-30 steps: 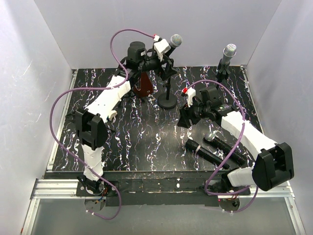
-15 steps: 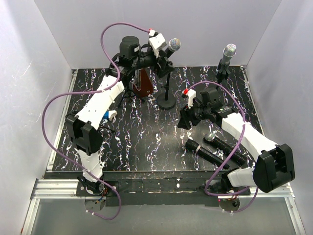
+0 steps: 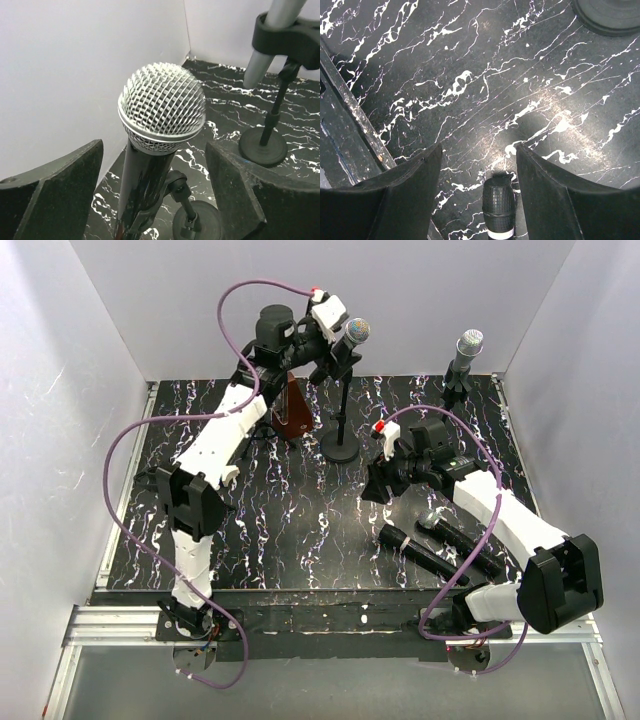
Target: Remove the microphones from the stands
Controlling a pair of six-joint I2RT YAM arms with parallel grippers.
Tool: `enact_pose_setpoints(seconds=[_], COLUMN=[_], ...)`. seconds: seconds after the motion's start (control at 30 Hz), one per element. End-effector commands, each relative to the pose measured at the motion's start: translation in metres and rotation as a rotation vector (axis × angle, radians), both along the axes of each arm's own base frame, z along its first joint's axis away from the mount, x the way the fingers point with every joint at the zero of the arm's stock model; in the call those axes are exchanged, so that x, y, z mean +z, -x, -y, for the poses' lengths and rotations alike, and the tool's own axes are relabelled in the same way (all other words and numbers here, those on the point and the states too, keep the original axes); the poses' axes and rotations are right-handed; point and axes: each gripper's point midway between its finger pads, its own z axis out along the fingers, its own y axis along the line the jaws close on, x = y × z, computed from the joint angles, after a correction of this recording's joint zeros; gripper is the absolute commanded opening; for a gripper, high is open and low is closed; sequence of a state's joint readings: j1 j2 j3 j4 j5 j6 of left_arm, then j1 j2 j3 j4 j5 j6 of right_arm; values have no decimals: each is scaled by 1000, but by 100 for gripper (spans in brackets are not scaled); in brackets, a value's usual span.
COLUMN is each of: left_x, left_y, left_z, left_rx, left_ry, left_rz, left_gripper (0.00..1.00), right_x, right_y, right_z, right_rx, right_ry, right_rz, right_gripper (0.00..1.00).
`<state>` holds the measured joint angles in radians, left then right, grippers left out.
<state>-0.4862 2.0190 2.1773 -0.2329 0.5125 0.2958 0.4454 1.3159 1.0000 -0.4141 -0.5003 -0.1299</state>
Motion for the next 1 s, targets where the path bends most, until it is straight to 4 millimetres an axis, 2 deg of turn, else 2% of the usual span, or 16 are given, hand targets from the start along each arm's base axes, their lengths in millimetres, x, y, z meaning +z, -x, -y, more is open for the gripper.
enact_pose_setpoints(seconds=[0.0, 0.13, 0.27, 0.4, 0.5, 0.53, 0.6, 0.7, 0.83, 0.97], left_x=[1, -1, 19, 39, 46, 38, 45, 43, 40, 30], left_y=[-8, -12, -4, 21, 44, 47, 59, 74, 94, 105], left_z=[7, 10, 10, 6, -2, -5, -15, -23, -32, -41], left_rx=[-18, -26, -41, -65, -73, -65, -38, -27, -23, -1], left_ry=[15, 27, 89, 139, 143, 135, 142, 125, 98, 54], left_rz=[25, 43, 70, 41, 46, 23, 14, -40, -89, -109], left_gripper=[79, 65, 46, 36, 33, 29, 16, 1, 0, 0], right_x=[11, 11, 17, 31, 30, 29, 26, 40, 54, 49], right_y=[-6, -3, -2, -10, -11, -13, -19, -23, -34, -38], right_z=[-6, -4, 3, 9, 9, 8, 8, -2, -15, -27], right_rx=[6, 15, 16, -11, 28, 34, 17, 26, 26, 37], right_ry=[-49, -40, 1, 44, 52, 51, 56, -1, -94, -169], right_rz=[34, 35, 57, 88, 122, 135, 139, 151, 232, 235], right_gripper=[68, 67, 67, 67, 67, 67, 67, 68, 67, 67])
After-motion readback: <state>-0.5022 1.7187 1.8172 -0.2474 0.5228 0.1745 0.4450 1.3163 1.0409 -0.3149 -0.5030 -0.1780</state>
